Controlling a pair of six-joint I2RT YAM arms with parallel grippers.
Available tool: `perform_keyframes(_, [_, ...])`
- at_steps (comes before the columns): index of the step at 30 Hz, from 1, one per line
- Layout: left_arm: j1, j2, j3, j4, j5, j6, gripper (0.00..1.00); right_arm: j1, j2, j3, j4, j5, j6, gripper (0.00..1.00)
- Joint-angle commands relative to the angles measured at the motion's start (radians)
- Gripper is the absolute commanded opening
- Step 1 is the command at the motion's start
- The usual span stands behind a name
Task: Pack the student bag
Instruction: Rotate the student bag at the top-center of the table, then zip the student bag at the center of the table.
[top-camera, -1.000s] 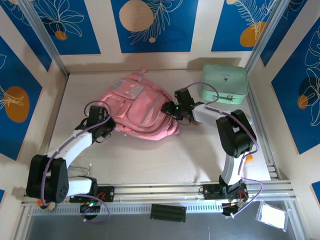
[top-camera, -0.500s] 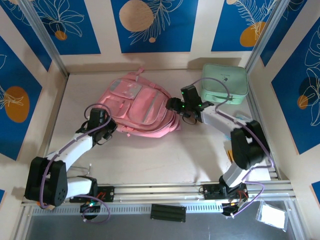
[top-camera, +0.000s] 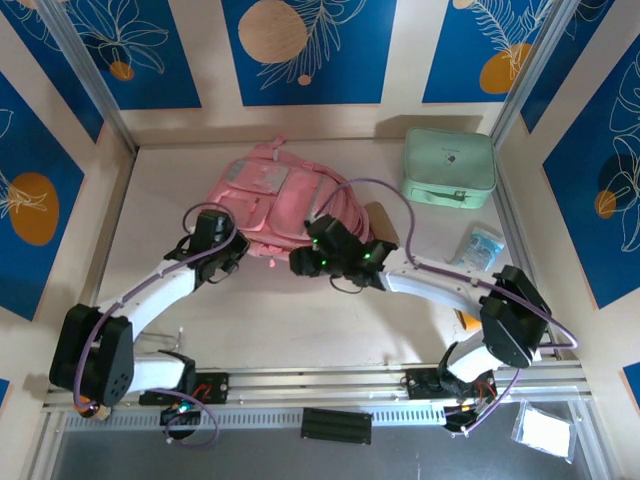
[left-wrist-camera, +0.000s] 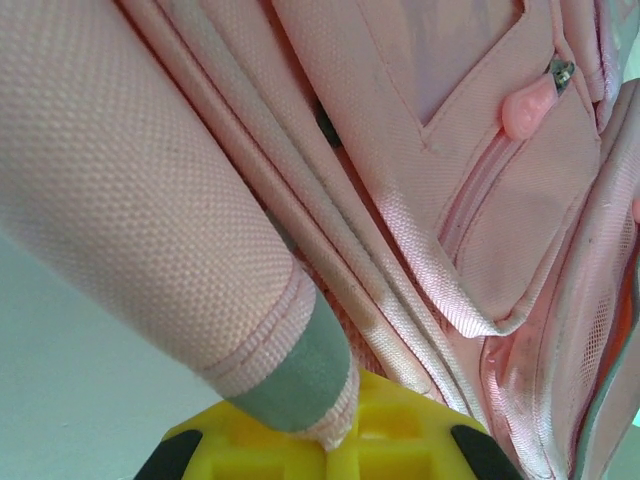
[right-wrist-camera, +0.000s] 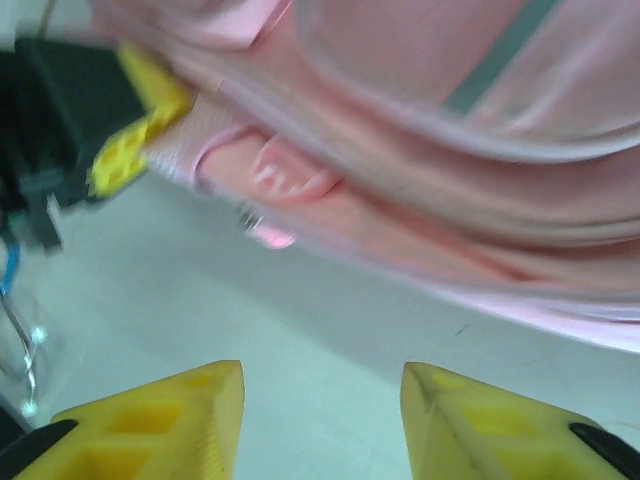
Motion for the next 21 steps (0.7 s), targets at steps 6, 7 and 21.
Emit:
perform_keyframes(6, [-0.014, 0.014, 0.04, 0.113, 0.065, -0.009, 0.0, 0.07, 0.231, 0.15, 0.011, 0.038, -0.125, 0.32])
perform_keyframes(7, [-0.014, 0.01, 0.041, 0.113, 0.064, -0.009, 0.0, 0.074, 0.254, 0.166, 0.014, 0.051, -0.125, 0.32])
perform_keyframes(21, [-0.014, -0.021, 0.034, 0.091, 0.069, -0.001, 0.0, 0.037, 0.436, 0.392, -0.078, 0.215, -0.06, 0.3])
